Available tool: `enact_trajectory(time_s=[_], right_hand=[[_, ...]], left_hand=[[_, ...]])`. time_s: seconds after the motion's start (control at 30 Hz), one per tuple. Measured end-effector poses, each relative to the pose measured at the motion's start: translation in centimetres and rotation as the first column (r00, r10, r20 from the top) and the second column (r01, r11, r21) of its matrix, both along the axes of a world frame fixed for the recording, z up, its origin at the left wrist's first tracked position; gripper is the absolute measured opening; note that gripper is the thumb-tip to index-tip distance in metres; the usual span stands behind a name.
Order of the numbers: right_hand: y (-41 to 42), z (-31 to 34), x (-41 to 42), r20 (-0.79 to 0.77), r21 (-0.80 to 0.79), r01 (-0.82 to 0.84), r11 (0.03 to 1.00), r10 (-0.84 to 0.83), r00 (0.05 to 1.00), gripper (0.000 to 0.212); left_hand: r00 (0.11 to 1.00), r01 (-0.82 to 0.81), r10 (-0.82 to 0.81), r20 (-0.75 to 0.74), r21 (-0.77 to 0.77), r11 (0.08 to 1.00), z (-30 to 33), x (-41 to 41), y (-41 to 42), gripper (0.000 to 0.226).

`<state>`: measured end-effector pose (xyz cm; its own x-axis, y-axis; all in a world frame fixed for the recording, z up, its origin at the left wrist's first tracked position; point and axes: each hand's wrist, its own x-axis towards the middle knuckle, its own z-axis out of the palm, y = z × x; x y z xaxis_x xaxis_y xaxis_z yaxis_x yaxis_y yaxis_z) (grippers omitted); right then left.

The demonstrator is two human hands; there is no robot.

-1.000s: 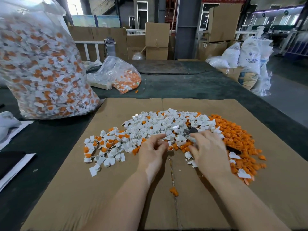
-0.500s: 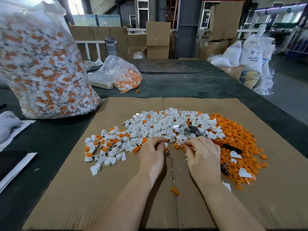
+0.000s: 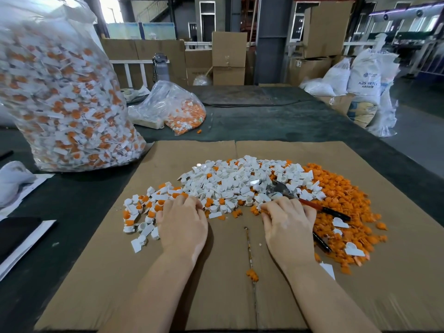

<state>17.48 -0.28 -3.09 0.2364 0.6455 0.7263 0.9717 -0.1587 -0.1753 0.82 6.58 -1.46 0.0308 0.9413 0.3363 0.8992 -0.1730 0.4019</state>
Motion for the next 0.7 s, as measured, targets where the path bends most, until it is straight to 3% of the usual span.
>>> enact_trajectory(time_s=[0.13, 0.27, 0.4, 0.6, 0.7], right_hand=[[0.2, 0.1, -0.1, 0.037, -0.011, 0.017, 1.0, -0.017, 0.999, 0.025], [0.5, 0.2, -0.1, 0.025, -0.032, 0.106, 0.994, -0.105, 0.994, 0.038], [0.6, 0.3, -0.1, 0.009, -0.075, 0.153, 0.985, -0.153, 0.988, 0.032], [0.5, 0.3, -0.1, 0.014, -0.078, 0.145, 0.986, -0.144, 0.989, 0.034], [0.5, 0.2, -0.2, 0.006, -0.066, 0.153, 0.986, -0.153, 0.988, 0.031]], left_hand=[[0.999, 0.048, -0.049, 0.012, 0.07, 0.996, -0.2, 0.7, -0.2, 0.022], [0.956, 0.251, -0.26, 0.132, 0.083, 0.965, 0.0, 2.8, -0.7, 0.021], [0.901, 0.389, -0.389, 0.192, 0.041, 0.92, -0.4, 5.0, -1.3, 0.023], [0.857, 0.441, -0.432, 0.28, 0.034, 0.897, -0.8, 6.3, -1.7, 0.021], [0.843, 0.48, -0.479, 0.244, 0.056, 0.875, -0.6, 6.6, -1.3, 0.027]])
